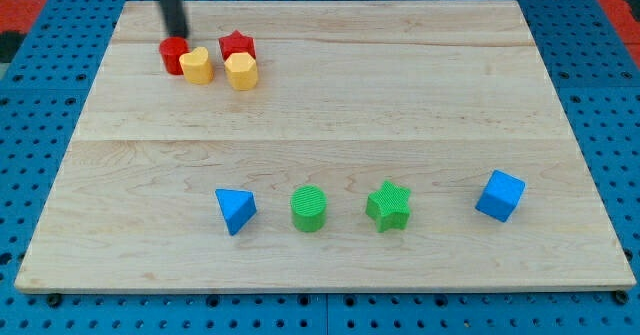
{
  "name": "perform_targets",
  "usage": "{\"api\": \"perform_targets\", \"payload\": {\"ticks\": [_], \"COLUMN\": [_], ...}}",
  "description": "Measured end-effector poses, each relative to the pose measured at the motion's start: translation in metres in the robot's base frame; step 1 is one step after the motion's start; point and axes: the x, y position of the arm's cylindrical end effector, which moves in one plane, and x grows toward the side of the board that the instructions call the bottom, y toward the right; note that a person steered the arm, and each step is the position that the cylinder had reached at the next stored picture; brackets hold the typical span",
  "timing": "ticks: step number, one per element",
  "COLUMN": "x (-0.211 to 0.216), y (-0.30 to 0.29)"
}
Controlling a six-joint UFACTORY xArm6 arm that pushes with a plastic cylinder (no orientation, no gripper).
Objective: Push the red star with red circle towards the top center of the board
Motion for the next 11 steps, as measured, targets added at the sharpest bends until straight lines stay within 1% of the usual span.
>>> {"api": "perform_targets", "payload": {"ticks": [1,2,3,5,6,7,8,9,11], "x": [0.0,0.011,0.032,0.034,0.034,0.036,0.067,0.069,0.04], "y": [-0.052,-0.055,-0.059,0.027,0.044,0.025,0.039,0.042,0.095]}}
